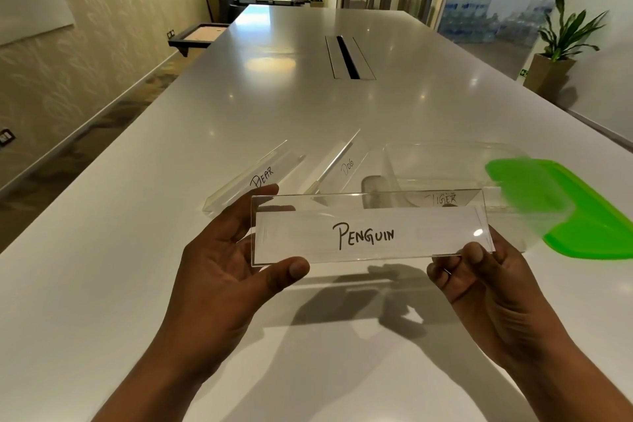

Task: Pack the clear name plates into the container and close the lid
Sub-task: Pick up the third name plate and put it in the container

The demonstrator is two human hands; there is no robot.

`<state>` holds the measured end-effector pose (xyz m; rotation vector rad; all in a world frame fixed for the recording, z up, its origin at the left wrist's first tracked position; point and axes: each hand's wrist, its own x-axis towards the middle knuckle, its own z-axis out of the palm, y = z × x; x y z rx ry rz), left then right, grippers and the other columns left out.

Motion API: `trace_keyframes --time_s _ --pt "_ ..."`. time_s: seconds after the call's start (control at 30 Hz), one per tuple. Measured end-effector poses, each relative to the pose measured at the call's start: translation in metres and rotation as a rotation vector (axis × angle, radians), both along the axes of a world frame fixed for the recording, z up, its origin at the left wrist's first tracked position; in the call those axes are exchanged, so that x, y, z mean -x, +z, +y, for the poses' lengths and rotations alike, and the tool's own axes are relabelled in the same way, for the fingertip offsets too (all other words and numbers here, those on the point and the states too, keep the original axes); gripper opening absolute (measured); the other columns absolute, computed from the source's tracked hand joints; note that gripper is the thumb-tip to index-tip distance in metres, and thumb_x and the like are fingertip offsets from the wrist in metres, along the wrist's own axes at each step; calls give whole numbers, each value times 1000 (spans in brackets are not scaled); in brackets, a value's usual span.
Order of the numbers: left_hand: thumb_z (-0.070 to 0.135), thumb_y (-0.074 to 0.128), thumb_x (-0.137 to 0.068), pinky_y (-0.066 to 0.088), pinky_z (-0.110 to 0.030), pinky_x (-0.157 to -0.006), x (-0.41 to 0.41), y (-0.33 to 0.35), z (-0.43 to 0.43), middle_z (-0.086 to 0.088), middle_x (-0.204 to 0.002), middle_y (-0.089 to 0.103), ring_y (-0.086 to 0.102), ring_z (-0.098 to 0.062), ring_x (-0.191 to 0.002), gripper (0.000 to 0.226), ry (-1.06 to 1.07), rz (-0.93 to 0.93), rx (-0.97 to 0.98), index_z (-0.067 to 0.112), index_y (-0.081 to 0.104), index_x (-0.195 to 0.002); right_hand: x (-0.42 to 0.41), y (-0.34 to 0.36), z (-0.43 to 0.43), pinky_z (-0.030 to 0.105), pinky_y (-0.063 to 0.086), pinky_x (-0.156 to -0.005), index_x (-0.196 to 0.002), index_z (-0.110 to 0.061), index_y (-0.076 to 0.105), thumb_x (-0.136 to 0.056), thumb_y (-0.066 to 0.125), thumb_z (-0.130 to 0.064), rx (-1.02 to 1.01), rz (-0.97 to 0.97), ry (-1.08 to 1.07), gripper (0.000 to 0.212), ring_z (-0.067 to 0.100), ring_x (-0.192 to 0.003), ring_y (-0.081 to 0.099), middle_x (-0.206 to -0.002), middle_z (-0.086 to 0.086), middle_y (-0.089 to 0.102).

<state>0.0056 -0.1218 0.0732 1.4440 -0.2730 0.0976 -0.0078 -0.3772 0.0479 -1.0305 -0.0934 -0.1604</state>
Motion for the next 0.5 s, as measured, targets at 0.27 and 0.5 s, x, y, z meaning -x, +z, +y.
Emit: trace_keyframes --time_s 0.27,0.5 --pt "14 88 -52 56 -18 -70 3 2 0 19 -109 71 69 -2 -98 73 3 -2 -19 26 60 -118 3 -1 0 23 54 -62 -72 -32 73 -30 96 -45 1 24 -12 49 8 -55 62 -57 -10 62" --pt "31 87 -51 58 -25 -75 1 0 5 13 -117 69 68 -8 -104 71 -15 -10 -14 31 63 -119 3 1 2 23 54 -61 -71 -32 74 -30 96 -45 12 33 -24 48 7 -56 63 -56 -11 62"
